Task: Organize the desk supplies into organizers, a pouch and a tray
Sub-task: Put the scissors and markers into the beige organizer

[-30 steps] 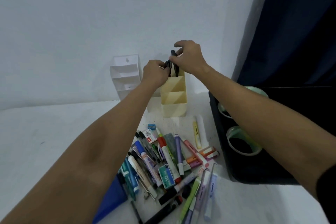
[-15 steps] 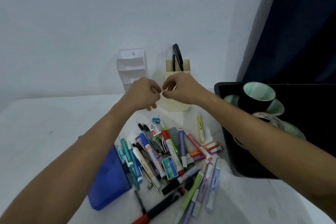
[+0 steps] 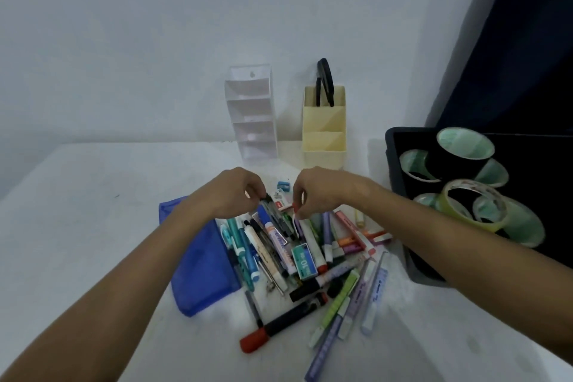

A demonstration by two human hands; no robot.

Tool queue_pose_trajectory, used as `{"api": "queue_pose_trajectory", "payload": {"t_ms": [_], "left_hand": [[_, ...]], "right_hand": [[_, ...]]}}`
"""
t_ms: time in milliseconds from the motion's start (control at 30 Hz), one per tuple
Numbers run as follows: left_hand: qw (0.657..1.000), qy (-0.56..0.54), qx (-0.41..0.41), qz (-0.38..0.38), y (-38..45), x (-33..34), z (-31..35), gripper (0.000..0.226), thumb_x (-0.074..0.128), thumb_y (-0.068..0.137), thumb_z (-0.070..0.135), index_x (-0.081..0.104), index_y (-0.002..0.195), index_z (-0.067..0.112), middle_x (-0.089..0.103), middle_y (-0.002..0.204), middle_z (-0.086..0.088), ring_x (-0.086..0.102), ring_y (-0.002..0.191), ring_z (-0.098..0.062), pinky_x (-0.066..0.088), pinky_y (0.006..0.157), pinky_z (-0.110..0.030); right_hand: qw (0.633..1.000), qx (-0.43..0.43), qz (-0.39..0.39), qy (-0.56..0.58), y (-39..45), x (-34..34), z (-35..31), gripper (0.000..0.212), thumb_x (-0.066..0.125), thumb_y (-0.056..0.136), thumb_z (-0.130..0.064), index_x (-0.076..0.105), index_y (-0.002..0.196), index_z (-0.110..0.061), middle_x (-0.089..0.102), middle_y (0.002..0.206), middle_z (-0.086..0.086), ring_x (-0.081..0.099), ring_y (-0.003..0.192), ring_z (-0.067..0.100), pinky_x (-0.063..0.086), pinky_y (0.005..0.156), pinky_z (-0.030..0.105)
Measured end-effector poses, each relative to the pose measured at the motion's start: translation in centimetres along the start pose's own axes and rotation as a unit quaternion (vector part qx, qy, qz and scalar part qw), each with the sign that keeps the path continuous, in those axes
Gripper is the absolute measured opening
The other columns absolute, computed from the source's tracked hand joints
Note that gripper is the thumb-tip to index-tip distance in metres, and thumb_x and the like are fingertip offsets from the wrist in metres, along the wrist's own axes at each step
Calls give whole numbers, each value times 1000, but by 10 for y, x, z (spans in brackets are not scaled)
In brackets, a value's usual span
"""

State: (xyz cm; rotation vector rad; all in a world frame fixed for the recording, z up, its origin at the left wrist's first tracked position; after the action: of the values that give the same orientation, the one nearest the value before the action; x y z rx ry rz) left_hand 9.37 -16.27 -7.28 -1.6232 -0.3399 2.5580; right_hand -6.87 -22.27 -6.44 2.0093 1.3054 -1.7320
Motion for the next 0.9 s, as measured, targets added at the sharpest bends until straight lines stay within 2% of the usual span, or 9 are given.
{"api": "queue_pose_trajectory", "payload": {"t_ms": [67, 167, 300, 433, 500, 600, 700, 767, 900], "left_hand": [[1000, -1, 24, 10, -5, 4, 9, 20, 60, 84, 13, 69, 96, 26, 69, 91, 13, 60, 73, 2, 43, 67, -9], [997, 5, 81, 12, -10, 14, 28, 24, 60, 85, 12, 69, 104, 23, 69, 93, 8, 62, 74, -4, 44, 69, -13], [982, 38, 183, -35, -12, 34, 55, 34, 64, 81, 7, 70, 109, 25, 58, 92, 6, 49, 68, 5, 34, 63, -6], [969, 72, 221, -79, -9, 48, 67, 31, 66, 83, 15, 70, 110, 29, 55, 102, -2, 47, 83, -5, 41, 76, -21], [965, 72, 232, -96, -10, 52, 70, 31, 66, 84, 16, 69, 111, 30, 49, 98, 2, 44, 87, -7, 39, 78, -23], [958, 95, 249, -104, -12, 59, 69, 33, 66, 84, 14, 69, 113, 30, 37, 92, 11, 39, 86, -5, 32, 75, -16], [960, 122, 236, -89, -10, 63, 64, 32, 66, 85, 19, 67, 114, 31, 36, 94, 7, 49, 86, -14, 45, 79, -28], [962, 137, 227, -72, -8, 63, 61, 29, 67, 85, 22, 66, 114, 26, 41, 99, 1, 53, 85, -19, 49, 79, -38], [959, 146, 229, -77, -5, 63, 61, 26, 70, 82, 26, 63, 106, 21, 51, 110, 2, 55, 93, -18, 48, 81, -39]], "right_hand": [[1000, 20, -4, -21, -7, -1, 8, 23, 73, 80, -27, 72, 100, -14, 71, 97, 4, 68, 85, 21, 53, 65, 28], [997, 62, -13, -48, -20, -2, 21, 25, 72, 82, -21, 69, 101, -5, 71, 93, 9, 69, 74, 24, 52, 54, 27], [990, 85, -71, -91, -43, 2, 26, 23, 76, 77, -28, 65, 82, -8, 64, 69, 2, 57, 51, 16, 46, 49, 24], [992, 41, -67, -94, -59, 14, 21, 23, 77, 75, -33, 64, 85, -17, 64, 85, -1, 63, 74, 18, 53, 67, 32], [994, 6, -84, -76, -64, 28, 17, 20, 76, 75, -34, 66, 86, -21, 64, 88, -4, 63, 80, 16, 55, 72, 32], [991, -12, -110, -73, -67, 49, 14, 25, 77, 74, -32, 68, 91, -17, 64, 94, 1, 63, 84, 20, 53, 71, 31], [995, -21, -91, -44, -69, 56, 16, 19, 77, 74, -28, 67, 89, -22, 60, 89, 0, 62, 84, 21, 54, 71, 32], [996, -34, -80, -33, -73, 56, 14, 23, 74, 77, -27, 70, 99, -21, 62, 87, -4, 62, 80, 17, 56, 74, 33], [993, -17, -73, -90, -87, 64, 16, 25, 66, 80, -12, 68, 105, -12, 64, 99, 6, 64, 80, 23, 56, 66, 33]]}}
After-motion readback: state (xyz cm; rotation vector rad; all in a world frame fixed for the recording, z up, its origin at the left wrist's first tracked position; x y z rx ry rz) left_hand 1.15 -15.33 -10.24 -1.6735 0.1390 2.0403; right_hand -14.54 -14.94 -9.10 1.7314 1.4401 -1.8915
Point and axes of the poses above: each hand's wrist, its own y-axis towards the middle knuckle, its own x-axis out of the palm, z = x × y, the point moved 3 cm from there along y, towards the middle knuckle
